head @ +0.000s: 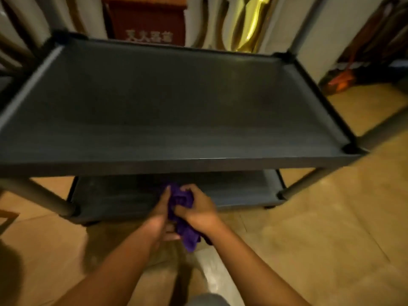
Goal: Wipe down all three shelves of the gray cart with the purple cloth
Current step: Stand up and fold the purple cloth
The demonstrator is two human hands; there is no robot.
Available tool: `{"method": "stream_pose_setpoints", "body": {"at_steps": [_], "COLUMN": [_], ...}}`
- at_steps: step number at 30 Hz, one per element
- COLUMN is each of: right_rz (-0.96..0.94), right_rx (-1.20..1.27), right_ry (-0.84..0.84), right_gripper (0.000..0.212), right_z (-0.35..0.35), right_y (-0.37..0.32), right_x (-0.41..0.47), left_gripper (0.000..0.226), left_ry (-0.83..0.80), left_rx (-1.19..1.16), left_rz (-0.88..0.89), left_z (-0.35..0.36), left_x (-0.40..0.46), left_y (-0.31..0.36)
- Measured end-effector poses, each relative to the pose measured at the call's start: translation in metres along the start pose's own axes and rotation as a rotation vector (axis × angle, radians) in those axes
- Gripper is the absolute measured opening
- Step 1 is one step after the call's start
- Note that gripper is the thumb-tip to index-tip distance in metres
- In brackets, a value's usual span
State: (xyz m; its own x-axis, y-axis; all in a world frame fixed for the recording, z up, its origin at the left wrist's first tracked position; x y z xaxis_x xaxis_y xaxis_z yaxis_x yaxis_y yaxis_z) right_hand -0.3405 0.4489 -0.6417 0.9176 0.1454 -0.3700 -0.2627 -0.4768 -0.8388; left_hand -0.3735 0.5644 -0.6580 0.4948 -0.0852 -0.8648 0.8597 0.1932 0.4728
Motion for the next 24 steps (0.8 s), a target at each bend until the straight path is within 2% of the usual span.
{"method": "stream_pose_setpoints", "body": {"at_steps": [3, 6, 8, 10, 13, 15, 17, 18, 21, 24], "right_rz": [0.064, 0.122, 0.138, 0.141, 0.1, 0.062, 0.067, 0.072, 0.148, 0.13], "right_rx": [0.042, 0.084, 0.095, 0.129, 0.196, 0.288, 0.494, 0.591, 0.67, 0.587], "right_ry": [0.054, 0.128, 0.133, 0.154, 0.181, 0.213, 0.258, 0.299, 0.405, 0.221], "right_gripper": [0.05, 0.049, 0.048, 0.05, 0.055, 0.043, 0.02, 0.015, 0.025, 0.051], "right_z": [-0.049, -0.106, -0.128, -0.151, -0.18, -0.201, -0.224, -0.242, -0.294, -0.328], "right_y": [-0.008, -0.034, -0.056, -0.086, -0.138, -0.166, -0.187, -0.2, -0.233, -0.277], "right_x": [-0.064, -0.131, -0.171, -0.212, -0.271, -0.307, -0.347, -0.363, -0.405, -0.434], "left_gripper": [0.075, 0.068, 0.074, 0.075, 0.056, 0.044, 0.038, 0.037, 0.031, 0.02], "left_ry": [-0.104, -0.05, -0.046, -0.065, -0.083, -0.052, -0.074, -0.103, -0.224, -0.327], "left_rx": [0.153, 0.317, 0.361, 0.311, 0.09, 0.118, 0.181, 0.211, 0.262, 0.249], "left_rz": [-0.07, -0.048, -0.064, -0.104, -0.049, 0.017, 0.069, 0.062, 0.087, 0.167], "left_z": [0.043, 0.081, 0.101, 0.124, 0.156, 0.171, 0.183, 0.189, 0.206, 0.225], "left_x": [-0.062, -0.132, -0.17, -0.213, -0.282, -0.321, -0.368, -0.392, -0.459, -0.522], "left_y": [-0.012, 0.0, 0.006, 0.015, 0.03, 0.041, 0.05, 0.056, 0.08, 0.105]}}
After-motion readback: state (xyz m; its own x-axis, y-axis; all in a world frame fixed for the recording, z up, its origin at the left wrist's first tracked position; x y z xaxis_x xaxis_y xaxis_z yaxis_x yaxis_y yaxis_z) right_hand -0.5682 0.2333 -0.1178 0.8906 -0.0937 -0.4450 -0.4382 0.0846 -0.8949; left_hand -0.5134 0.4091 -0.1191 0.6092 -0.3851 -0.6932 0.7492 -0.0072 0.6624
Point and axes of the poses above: each hand's wrist, its own x-axis towards the middle knuckle, its own z-axis out of the palm, y = z × x, the point moved 6 cm from there along x, towards the middle knuckle, and after that the axes turned 3 degrees about -y, right-handed, at the moved point
